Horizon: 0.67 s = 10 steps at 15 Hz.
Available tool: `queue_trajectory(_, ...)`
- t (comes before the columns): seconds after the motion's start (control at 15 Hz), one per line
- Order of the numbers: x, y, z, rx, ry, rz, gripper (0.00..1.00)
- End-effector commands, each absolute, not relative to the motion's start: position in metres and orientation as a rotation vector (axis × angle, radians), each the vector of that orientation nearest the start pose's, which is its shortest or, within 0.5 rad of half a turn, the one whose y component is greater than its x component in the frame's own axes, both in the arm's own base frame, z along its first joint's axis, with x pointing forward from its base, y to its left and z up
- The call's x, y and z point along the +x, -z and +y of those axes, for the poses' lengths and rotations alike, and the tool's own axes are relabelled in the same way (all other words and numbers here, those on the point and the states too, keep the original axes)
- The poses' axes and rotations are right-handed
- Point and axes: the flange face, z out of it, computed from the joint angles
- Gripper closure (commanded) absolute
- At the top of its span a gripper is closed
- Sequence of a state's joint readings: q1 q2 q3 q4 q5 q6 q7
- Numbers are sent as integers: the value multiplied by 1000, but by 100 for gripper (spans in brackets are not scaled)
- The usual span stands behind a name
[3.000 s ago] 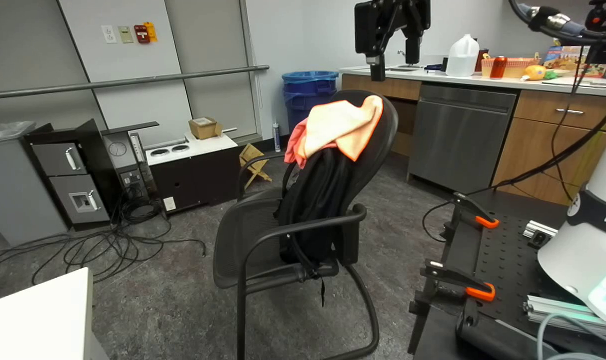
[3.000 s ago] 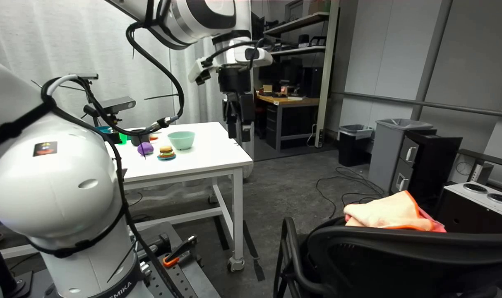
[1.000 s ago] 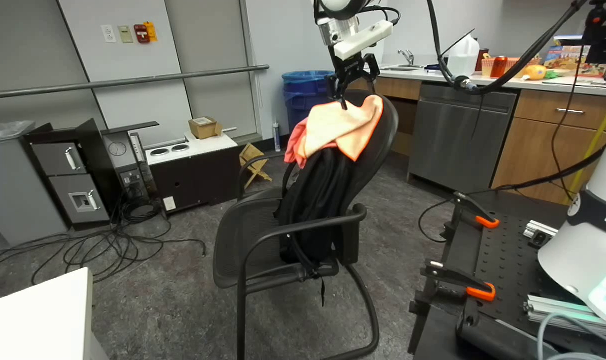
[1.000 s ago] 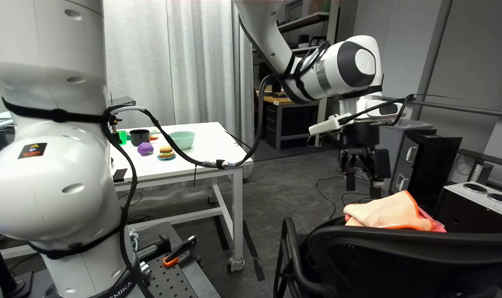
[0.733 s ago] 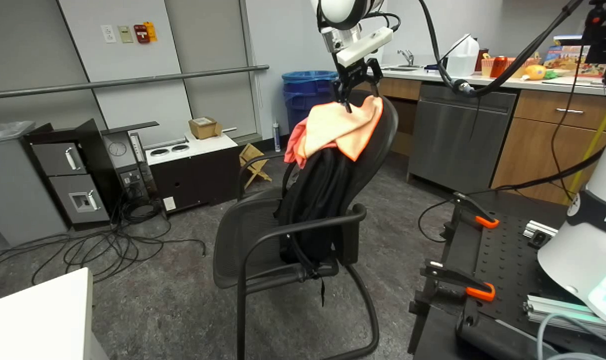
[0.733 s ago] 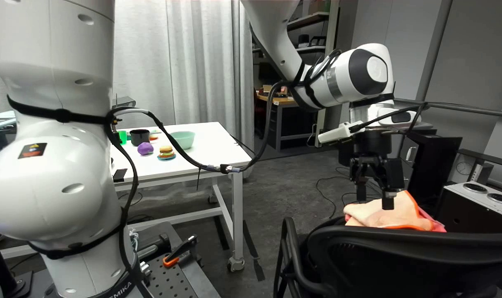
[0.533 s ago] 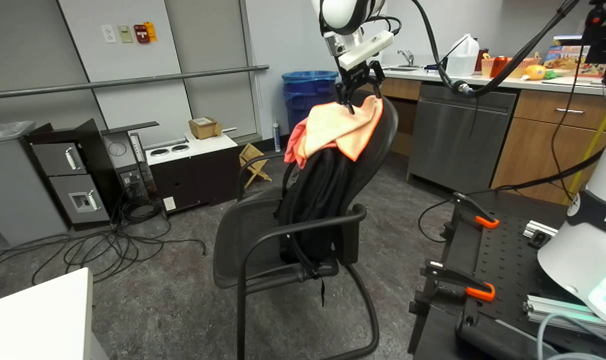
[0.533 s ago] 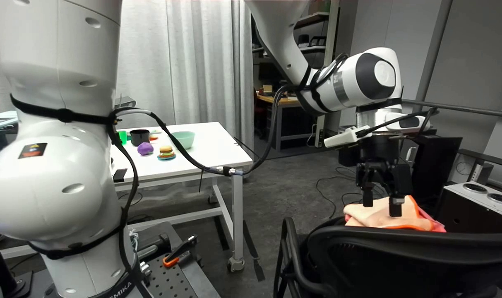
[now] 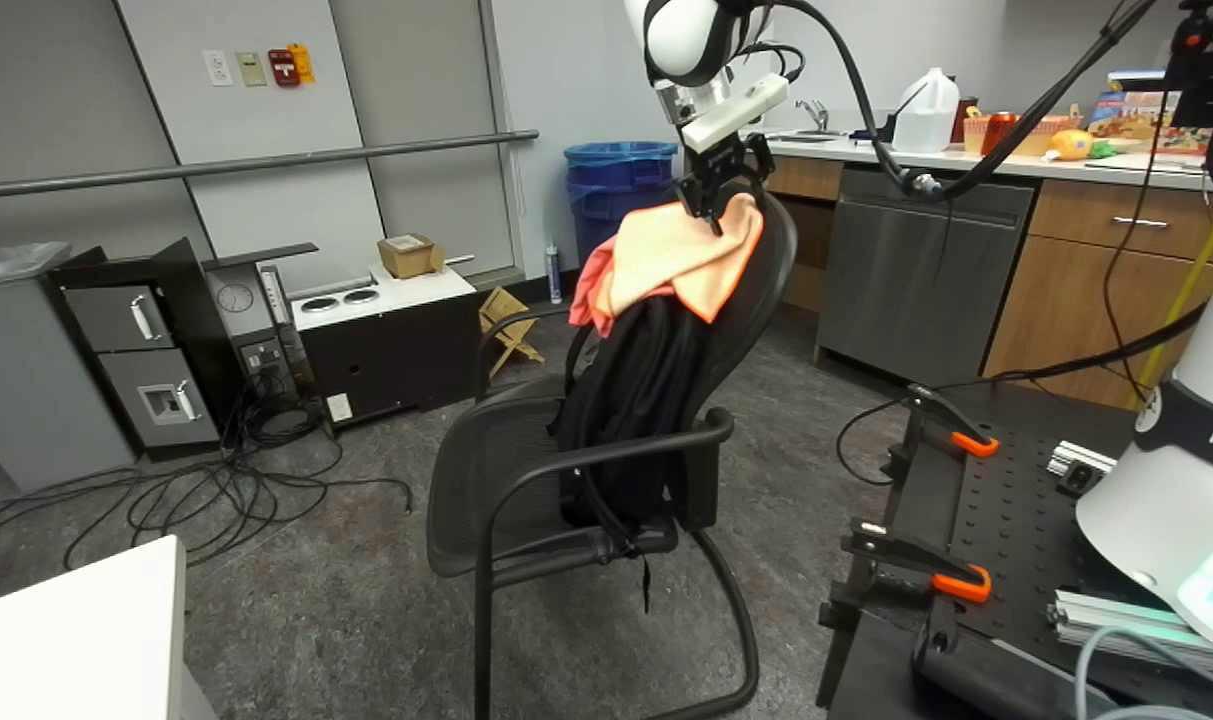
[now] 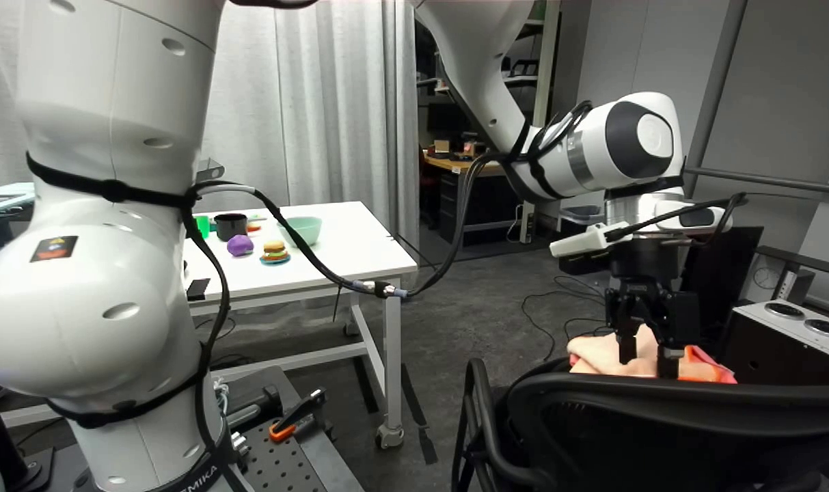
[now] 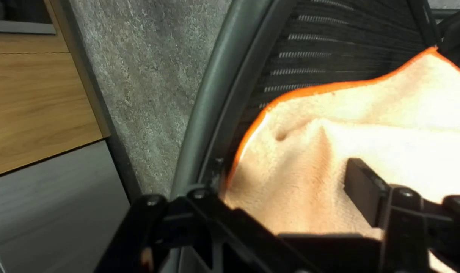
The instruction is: Take the towel and the shirt off the bag and put them on the back of the chair
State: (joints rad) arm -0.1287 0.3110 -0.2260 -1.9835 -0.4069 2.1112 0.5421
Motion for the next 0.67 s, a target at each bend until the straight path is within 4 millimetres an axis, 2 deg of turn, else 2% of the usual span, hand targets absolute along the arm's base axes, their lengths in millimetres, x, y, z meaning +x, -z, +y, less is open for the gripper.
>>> queue_trajectory(0.0,555,-302,-222,-3380,-219,1155,51)
queue_trajectory(0.4,557,-306,-219,-3381,-226,1146,96)
queue_trajectory(0.47,558,-307,-219,-3381,-224,1143,100)
queue_trajectory(0.6,559,-317,-217,-3378,-224,1126,100)
